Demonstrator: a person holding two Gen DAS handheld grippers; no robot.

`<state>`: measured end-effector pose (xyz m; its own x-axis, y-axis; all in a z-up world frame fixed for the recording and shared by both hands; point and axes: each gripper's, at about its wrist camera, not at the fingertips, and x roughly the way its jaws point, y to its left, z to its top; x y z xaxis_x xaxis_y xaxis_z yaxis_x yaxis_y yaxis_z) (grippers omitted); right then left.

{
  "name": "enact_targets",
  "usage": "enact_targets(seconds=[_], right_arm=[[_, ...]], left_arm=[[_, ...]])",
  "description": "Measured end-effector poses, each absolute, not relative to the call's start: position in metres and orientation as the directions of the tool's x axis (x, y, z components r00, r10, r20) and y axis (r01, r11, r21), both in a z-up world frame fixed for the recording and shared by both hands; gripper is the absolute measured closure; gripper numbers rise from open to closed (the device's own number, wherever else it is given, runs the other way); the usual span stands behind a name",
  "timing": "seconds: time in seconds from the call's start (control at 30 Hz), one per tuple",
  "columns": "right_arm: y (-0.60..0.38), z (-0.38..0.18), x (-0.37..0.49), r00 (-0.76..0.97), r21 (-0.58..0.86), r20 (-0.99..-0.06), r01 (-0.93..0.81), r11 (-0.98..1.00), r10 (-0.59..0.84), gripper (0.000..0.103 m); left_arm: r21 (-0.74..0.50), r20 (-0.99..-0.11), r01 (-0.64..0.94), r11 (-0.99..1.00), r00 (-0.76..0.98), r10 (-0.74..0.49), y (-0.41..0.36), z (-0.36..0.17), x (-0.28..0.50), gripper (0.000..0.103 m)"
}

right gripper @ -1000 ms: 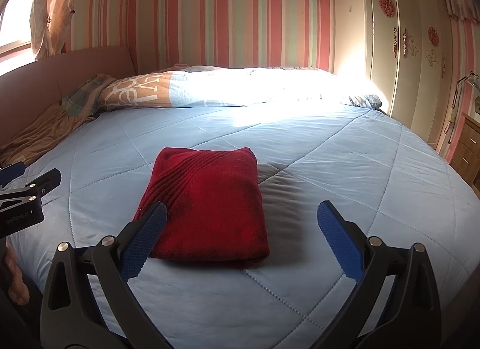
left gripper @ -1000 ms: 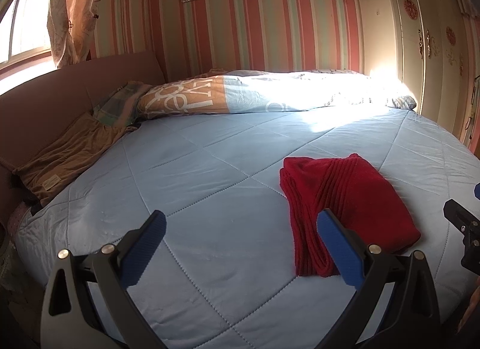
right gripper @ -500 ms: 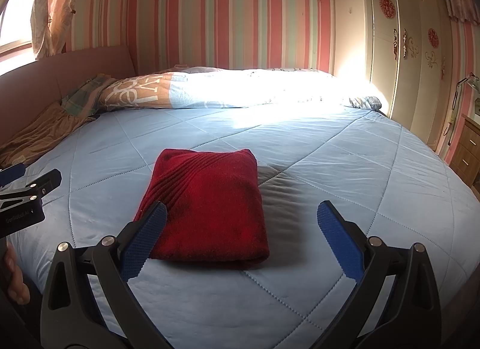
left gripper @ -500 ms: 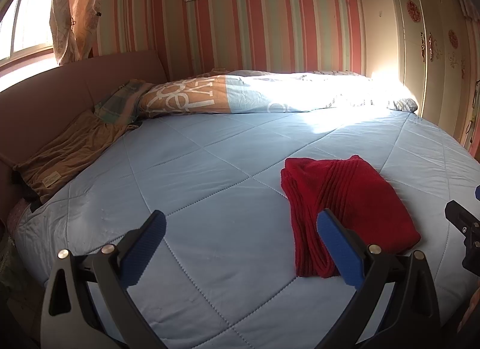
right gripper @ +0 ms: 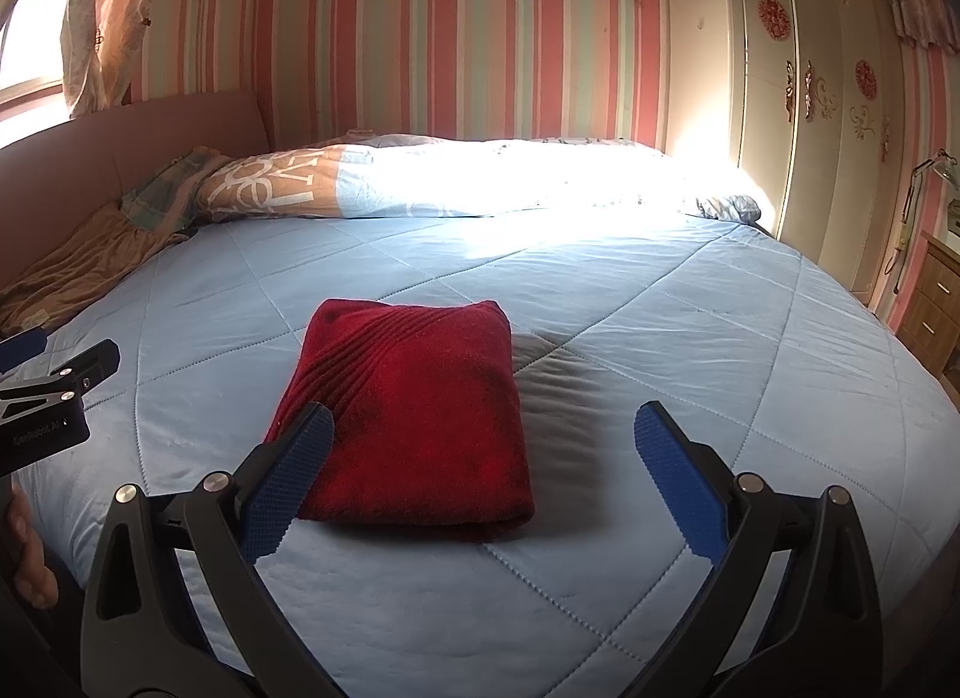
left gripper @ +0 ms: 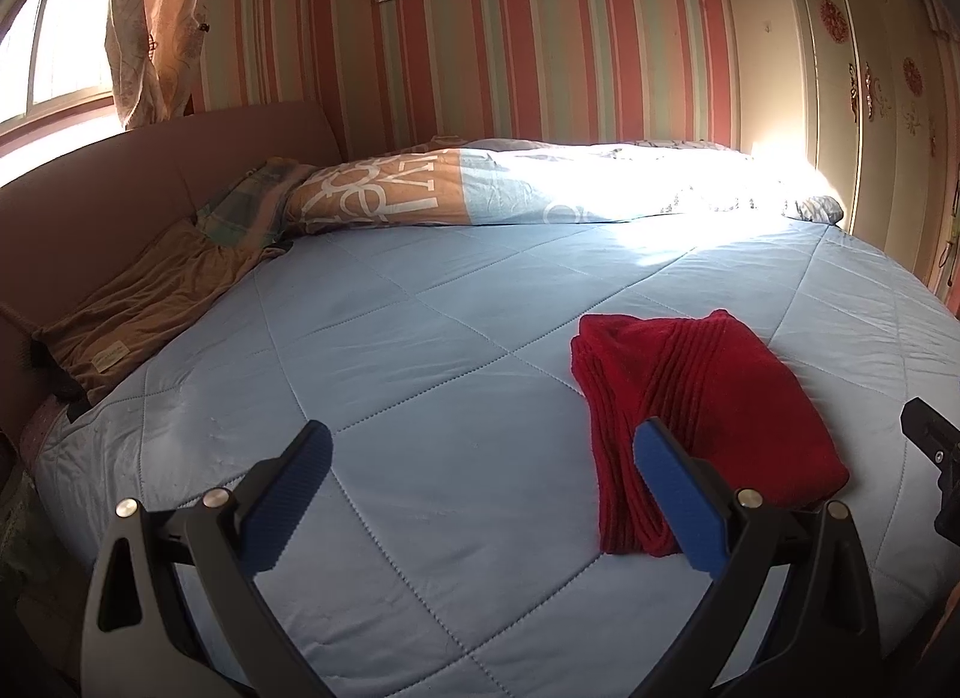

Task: Fold small clothes

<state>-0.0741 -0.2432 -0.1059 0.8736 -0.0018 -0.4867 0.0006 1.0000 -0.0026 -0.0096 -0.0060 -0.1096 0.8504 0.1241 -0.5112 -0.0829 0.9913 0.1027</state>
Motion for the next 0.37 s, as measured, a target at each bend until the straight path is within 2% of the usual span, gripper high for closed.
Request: enact_targets(seconds=[0.37], right_arm=[[-0.2433, -0.1062, -0.0729, 0.874, -0.002, -0.486, 0.004, 1.000, -0.005, 0.003]], left_arm=[[0.030, -0.555, -0.053, 0.998, 0.830, 0.061, 0.0030, -0.1109, -0.0054, 0.002]])
